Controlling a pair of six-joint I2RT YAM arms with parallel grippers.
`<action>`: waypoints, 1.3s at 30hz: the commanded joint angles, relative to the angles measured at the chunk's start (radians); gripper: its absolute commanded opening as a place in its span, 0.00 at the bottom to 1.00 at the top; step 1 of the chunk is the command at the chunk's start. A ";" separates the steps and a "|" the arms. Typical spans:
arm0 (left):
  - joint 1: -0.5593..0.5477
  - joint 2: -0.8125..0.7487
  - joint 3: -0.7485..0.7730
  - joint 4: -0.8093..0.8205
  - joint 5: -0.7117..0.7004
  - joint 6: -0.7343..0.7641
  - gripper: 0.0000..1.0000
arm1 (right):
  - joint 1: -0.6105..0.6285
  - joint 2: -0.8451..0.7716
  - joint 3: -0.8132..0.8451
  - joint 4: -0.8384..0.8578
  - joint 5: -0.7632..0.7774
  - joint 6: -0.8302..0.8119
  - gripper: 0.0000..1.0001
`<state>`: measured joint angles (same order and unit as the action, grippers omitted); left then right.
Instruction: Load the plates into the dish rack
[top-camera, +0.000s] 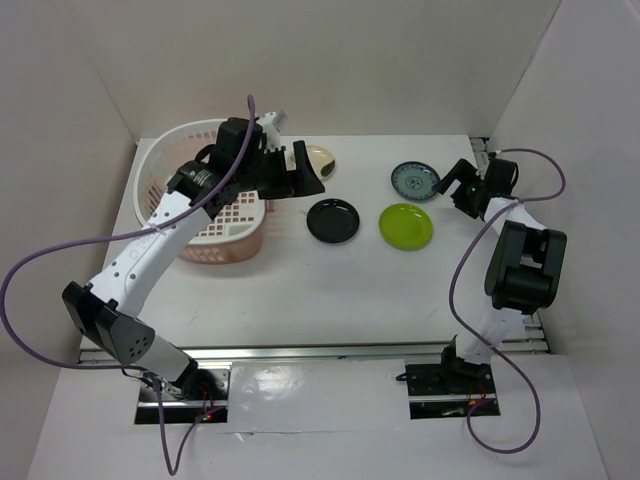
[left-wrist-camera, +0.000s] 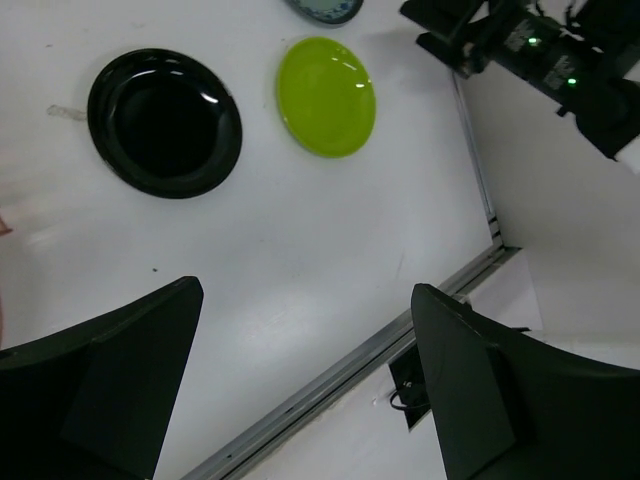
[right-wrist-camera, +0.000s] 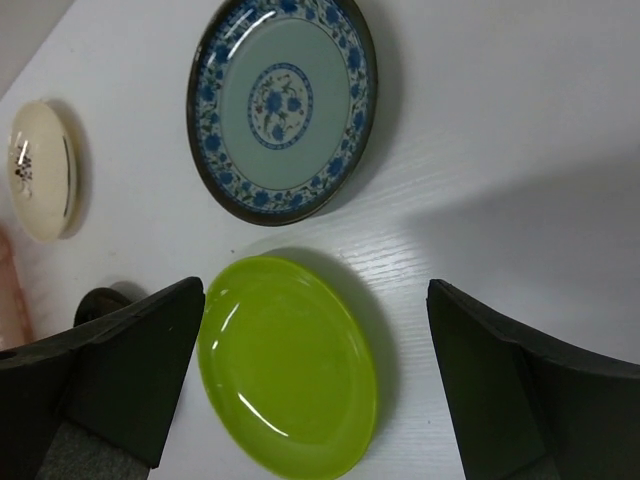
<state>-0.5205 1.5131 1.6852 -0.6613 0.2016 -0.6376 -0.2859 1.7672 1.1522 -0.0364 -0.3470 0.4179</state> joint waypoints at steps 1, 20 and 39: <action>-0.012 -0.050 0.037 0.092 0.062 -0.011 0.99 | -0.006 0.026 -0.012 0.116 0.002 -0.033 0.99; -0.030 -0.102 -0.044 0.101 0.142 0.030 0.99 | 0.044 0.333 0.124 0.240 -0.044 -0.034 0.86; -0.030 -0.102 -0.016 0.092 0.176 0.039 0.99 | 0.063 0.485 0.219 0.104 0.085 0.041 0.42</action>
<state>-0.5472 1.4406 1.6444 -0.5980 0.3458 -0.6247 -0.2211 2.1780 1.3640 0.2077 -0.3336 0.4484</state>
